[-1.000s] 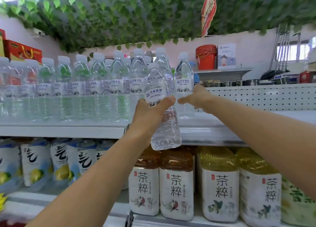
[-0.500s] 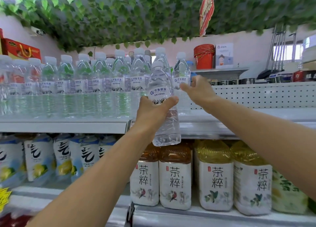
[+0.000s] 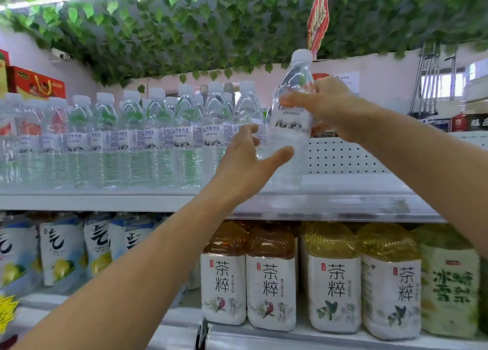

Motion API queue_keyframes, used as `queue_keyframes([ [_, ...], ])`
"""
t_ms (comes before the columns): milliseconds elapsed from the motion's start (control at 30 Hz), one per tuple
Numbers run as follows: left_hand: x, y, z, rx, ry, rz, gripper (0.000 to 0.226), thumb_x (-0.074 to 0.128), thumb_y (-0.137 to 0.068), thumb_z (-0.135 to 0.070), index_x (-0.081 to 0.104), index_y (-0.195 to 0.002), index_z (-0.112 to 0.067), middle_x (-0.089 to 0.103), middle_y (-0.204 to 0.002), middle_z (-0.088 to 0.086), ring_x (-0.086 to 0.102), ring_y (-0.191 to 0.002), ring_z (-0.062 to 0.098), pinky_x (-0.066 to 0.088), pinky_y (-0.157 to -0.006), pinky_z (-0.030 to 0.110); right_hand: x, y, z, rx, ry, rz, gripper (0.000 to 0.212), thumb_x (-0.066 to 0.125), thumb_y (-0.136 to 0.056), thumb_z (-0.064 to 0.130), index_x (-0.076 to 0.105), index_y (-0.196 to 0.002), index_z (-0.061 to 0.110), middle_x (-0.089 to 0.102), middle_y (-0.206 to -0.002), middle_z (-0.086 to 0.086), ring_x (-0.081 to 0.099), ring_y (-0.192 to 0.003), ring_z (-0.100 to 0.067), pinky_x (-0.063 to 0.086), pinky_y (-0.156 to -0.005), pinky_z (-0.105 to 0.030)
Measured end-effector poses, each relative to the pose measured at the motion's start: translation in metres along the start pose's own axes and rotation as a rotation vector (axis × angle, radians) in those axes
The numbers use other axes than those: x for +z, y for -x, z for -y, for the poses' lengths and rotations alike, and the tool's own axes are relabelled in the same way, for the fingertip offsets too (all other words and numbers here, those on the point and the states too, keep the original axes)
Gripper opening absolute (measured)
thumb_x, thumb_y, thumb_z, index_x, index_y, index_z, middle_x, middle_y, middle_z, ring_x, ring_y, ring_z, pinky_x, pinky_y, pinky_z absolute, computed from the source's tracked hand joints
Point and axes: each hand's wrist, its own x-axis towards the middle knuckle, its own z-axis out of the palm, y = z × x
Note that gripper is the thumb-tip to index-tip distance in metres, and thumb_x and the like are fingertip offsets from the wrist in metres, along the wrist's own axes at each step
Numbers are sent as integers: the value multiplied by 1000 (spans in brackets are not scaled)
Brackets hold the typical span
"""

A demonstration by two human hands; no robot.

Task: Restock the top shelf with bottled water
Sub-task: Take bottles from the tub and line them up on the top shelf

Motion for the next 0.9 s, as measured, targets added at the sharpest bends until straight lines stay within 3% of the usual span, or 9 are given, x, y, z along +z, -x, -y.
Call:
queue_keyframes([
  [67, -10, -9, 5, 47, -110, -91, 71, 65, -89, -46, 33, -146, -19, 49, -137, 0, 47, -125, 16, 41, -107, 40, -3, -9, 1, -19, 11, -77, 43, 75, -84, 35, 61, -114, 7, 73, -94, -10, 74, -77, -22, 60, -71, -37],
  [200, -30, -46, 13, 98, -299, -212, 61, 64, -93, -34, 37, -145, -15, 49, -139, 7, 40, -131, 24, 36, -109, 43, 10, -21, -7, -54, 159, -102, 38, 76, -84, 33, 54, -107, 10, 60, -89, -4, 58, -74, -15, 51, -66, -27],
  [267, -37, -64, 11, 111, -390, -234, 58, 61, -95, -31, 37, -144, -12, 50, -138, 11, 38, -132, 27, 35, -109, 43, 18, -25, -17, -6, 192, -77, 52, 78, -82, 35, 48, -117, 10, 58, -99, -7, 57, -84, -18, 53, -77, -33],
  [367, -44, -89, 7, 133, -496, -211, 53, 55, -98, -28, 37, -142, -6, 53, -134, 16, 38, -131, 30, 35, -108, 44, 26, -29, -30, 49, 222, -61, 77, 76, -83, 41, 36, -140, 7, 51, -118, -10, 51, -105, -24, 45, -95, -41],
  [467, -43, -103, 1, 113, -535, -112, 58, 51, -100, -31, 28, -146, -4, 51, -135, 20, 46, -128, 35, 40, -106, 50, 26, -25, -41, 76, 223, -29, 70, 76, -83, 40, 42, -134, 8, 56, -114, -7, 55, -103, -23, 47, -92, -41],
  [567, -39, -110, -5, 61, -678, 6, 72, 52, -99, -40, 18, -150, -1, 37, -147, 22, 40, -133, 38, 35, -110, 46, 31, -16, -62, 96, 192, 22, 55, 82, -78, 30, 55, -123, 14, 68, -110, -4, 63, -95, -19, 52, -91, -41],
  [700, -33, -120, -2, 9, -785, 30, 91, 50, -96, -56, 8, -154, -1, 18, -160, 20, 25, -143, 40, 25, -117, 48, 37, -1, -87, 163, 148, 15, 60, 82, -78, 37, 45, -120, 15, 63, -112, 1, 61, -105, -21, 49, -98, -48],
  [800, -32, -122, -1, 11, -808, 2, 92, 50, -94, -59, 13, -153, 1, 21, -159, 21, 19, -145, 40, 17, -119, 46, 38, 1, -90, 149, 163, 20, 51, 79, -81, 38, 51, -117, 16, 64, -110, 1, 62, -103, -20, 50, -97, -46],
  [900, -33, -116, -7, 45, -823, -36, 92, 52, -92, -61, 23, -149, 4, 32, -152, 22, 24, -142, 37, 21, -116, 43, 38, -1, -91, 123, 187, 23, 52, 79, -78, 42, 57, -119, 18, 67, -108, 1, 64, -99, -19, 52, -94, -46],
])
